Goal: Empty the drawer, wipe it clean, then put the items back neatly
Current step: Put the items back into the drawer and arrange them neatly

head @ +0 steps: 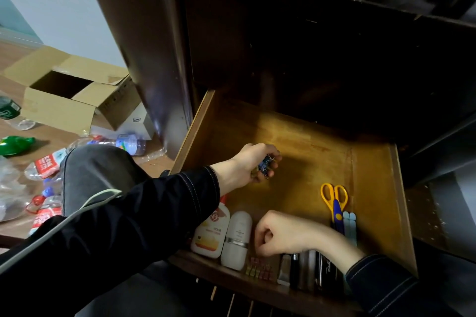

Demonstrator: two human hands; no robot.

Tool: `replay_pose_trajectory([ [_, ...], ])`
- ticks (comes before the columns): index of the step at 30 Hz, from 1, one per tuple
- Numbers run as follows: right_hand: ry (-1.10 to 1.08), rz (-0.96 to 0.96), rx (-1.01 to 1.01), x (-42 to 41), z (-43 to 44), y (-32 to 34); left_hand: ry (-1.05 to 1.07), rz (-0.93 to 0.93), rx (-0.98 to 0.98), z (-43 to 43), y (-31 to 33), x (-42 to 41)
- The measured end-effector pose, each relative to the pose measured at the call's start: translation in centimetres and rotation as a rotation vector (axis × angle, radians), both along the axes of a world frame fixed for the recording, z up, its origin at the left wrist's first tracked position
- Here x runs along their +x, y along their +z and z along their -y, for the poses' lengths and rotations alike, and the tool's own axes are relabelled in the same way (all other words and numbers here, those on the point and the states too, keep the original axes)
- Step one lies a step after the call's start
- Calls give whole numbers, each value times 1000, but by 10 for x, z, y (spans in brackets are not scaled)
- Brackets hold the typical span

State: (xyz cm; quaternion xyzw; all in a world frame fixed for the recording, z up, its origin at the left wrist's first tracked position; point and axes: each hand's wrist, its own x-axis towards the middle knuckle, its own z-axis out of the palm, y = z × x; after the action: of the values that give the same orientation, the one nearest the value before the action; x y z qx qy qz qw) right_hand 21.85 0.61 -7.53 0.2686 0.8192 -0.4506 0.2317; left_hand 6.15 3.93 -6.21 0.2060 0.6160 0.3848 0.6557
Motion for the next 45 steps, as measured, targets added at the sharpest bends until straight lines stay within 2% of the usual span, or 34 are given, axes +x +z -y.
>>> replay_pose_trajectory([
  [25,49,17,34,0,0,0,-2,18,-12,1,-1,0],
  [29,32,24,23,1,-2,0,-5,124,-63,2,3,0],
  [32,-114,-5,54,6,-16,7,4,232,-115,2,7,-1],
  [35,-366,-67,148,17,-37,12,27,276,-146,2,10,-1],
  [38,-568,-70,360,32,-53,15,32,307,-161,3,10,0],
  [40,-668,-145,467,37,-58,17,41,324,-170,3,9,0],
  [42,-746,-287,463,34,-57,20,61,326,-184,3,7,0],
  [45,-745,-413,411,24,-48,23,67,298,-192,3,7,1],
])
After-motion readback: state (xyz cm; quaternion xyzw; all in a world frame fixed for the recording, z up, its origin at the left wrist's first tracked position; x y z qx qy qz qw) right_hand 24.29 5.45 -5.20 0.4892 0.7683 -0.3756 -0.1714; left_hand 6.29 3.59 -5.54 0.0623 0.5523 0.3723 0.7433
